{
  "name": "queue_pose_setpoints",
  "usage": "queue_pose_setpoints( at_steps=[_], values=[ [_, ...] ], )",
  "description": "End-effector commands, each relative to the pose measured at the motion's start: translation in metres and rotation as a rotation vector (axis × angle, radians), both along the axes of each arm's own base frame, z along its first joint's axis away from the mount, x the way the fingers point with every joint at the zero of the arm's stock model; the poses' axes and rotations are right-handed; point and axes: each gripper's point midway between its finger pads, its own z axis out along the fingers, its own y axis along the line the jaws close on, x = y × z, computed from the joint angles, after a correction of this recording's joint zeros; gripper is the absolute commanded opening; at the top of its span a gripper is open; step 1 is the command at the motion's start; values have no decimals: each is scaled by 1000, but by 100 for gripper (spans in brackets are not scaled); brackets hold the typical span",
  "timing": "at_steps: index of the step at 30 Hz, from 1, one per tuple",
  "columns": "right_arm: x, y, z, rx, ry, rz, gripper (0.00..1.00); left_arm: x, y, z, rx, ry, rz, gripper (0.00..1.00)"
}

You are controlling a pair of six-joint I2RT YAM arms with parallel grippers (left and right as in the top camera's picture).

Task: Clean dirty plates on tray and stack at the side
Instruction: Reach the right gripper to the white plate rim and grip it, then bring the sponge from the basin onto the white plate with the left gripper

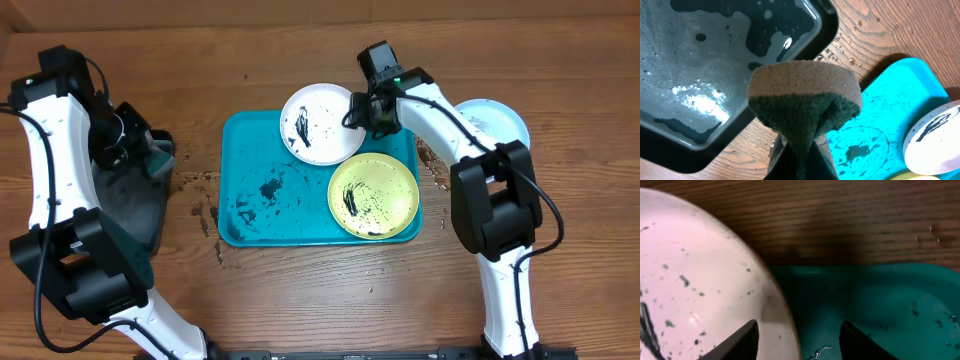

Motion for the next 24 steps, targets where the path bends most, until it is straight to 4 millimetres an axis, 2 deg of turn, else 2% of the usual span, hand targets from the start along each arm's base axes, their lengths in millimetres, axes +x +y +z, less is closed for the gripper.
queue_pose_setpoints(
  at_steps=[1, 3, 8, 12, 17, 20, 24],
  values=[
    [2, -2, -1, -10, -8, -15, 38, 7, -6, 13, 11, -49, -48, 4],
    [2, -1, -2, -9, -7, -15, 24, 7, -8, 13, 10, -49, -52, 4],
    [-5, 12, -1, 59, 25, 16, 5, 9, -12, 13, 12, -52, -69, 4],
    [-20, 41, 2, 142, 65, 74, 4, 13, -23, 13, 13, -58, -105, 4],
    [-43, 73, 2, 168, 102, 134, 4, 22, -49, 15, -9, -87, -206, 4],
    [-62, 88, -1, 149, 134, 173, 4, 25, -65, 15, -10, -90, -248, 4],
    [-86, 95, -5, 126, 209, 160, 4, 27, -88, 13, -12, -86, -308, 4]
  ],
)
